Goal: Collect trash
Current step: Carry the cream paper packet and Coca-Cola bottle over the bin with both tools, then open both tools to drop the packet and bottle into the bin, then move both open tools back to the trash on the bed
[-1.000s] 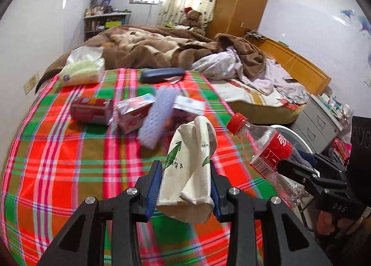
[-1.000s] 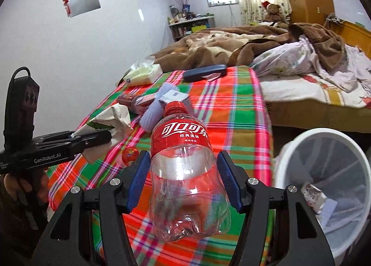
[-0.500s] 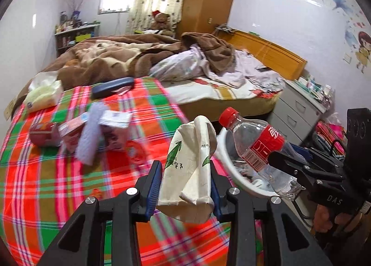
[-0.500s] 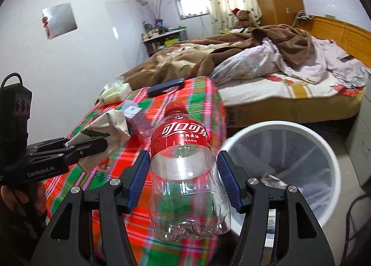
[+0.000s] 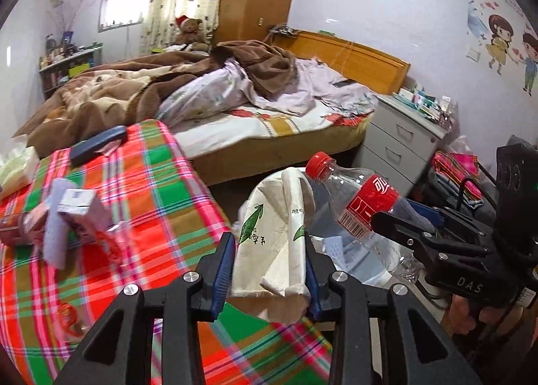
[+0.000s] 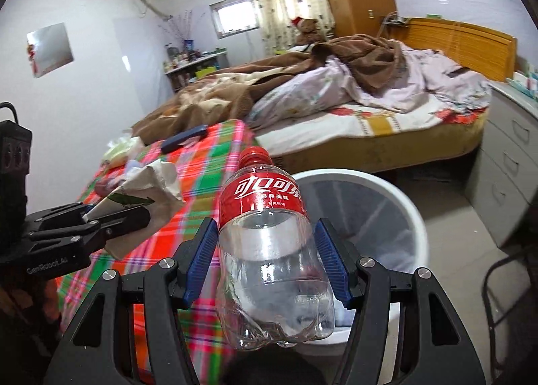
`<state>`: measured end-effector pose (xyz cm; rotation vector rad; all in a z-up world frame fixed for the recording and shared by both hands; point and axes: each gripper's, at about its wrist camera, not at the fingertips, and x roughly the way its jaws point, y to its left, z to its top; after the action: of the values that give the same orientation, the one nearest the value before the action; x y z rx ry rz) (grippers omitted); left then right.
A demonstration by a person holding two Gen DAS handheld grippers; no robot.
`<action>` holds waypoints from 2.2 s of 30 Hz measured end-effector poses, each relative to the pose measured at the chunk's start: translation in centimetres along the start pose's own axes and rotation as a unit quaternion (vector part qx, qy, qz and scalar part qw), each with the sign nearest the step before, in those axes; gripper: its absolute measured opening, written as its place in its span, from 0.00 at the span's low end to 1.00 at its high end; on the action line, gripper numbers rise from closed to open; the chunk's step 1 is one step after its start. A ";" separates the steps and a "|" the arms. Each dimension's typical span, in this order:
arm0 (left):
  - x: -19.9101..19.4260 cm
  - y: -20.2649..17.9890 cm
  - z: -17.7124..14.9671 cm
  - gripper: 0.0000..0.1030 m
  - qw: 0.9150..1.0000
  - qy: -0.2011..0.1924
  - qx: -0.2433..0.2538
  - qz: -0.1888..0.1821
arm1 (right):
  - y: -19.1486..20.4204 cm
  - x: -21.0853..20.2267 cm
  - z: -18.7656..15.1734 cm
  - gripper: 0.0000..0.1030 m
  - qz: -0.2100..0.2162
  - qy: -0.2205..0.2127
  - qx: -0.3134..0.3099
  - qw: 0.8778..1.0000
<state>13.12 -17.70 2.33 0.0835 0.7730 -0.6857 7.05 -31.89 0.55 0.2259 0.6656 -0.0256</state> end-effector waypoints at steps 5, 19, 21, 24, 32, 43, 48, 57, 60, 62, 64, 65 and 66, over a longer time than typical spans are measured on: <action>2.7 -1.9 0.2 0.37 1.000 0.019 0.009 -0.020 | -2.3 0.4 -0.3 0.60 -0.034 0.009 0.022 0.999; 9.9 -4.4 0.2 0.38 0.996 0.079 0.012 -0.040 | -5.3 3.0 -1.1 0.60 -0.091 0.059 0.031 0.994; 10.6 -4.3 0.1 0.41 0.996 0.084 0.010 -0.037 | -5.5 3.4 -1.3 0.60 -0.090 0.068 0.031 0.993; 11.0 -4.3 0.0 0.43 0.995 0.088 0.005 -0.042 | -5.7 3.4 -1.5 0.60 -0.090 0.068 0.032 0.993; 10.3 -4.0 0.0 0.55 0.996 0.081 0.003 -0.041 | -6.0 3.2 -1.6 0.60 -0.091 0.069 0.045 0.992; 7.8 -2.1 -0.7 0.55 0.997 0.066 -0.016 -0.029 | -4.4 2.1 -1.3 0.60 -0.085 0.053 0.038 0.994; 6.1 -1.1 -1.0 0.55 0.998 0.054 -0.023 -0.022 | -3.3 1.9 -1.3 0.60 -0.081 0.047 0.030 0.995; 2.2 1.2 -2.0 0.55 0.999 0.023 -0.039 0.008 | -0.7 0.9 -1.1 0.60 -0.059 0.023 0.016 0.998; 0.9 2.4 -2.5 0.55 0.999 0.013 -0.050 0.017 | 0.3 0.8 -1.0 0.60 -0.047 0.014 0.010 0.999; -0.2 3.3 -3.1 0.55 0.998 0.006 -0.055 0.034 | 1.2 0.7 -1.0 0.60 -0.035 0.005 0.004 0.999; -1.1 4.2 -3.6 0.55 0.997 -0.002 -0.056 0.056 | 2.0 0.8 -1.0 0.60 -0.025 -0.002 -0.002 1.000; -1.6 4.7 -3.9 0.55 0.996 -0.005 -0.060 0.062 | 2.4 0.8 -1.1 0.60 -0.021 -0.006 -0.005 1.000; -2.1 5.3 -4.3 0.55 0.996 -0.009 -0.067 0.065 | 2.8 0.9 -1.0 0.60 -0.017 -0.008 -0.008 1.000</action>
<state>12.60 -11.06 -0.30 0.0059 0.7869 -0.5102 7.36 -28.88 -0.20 0.1989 0.6526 -0.0548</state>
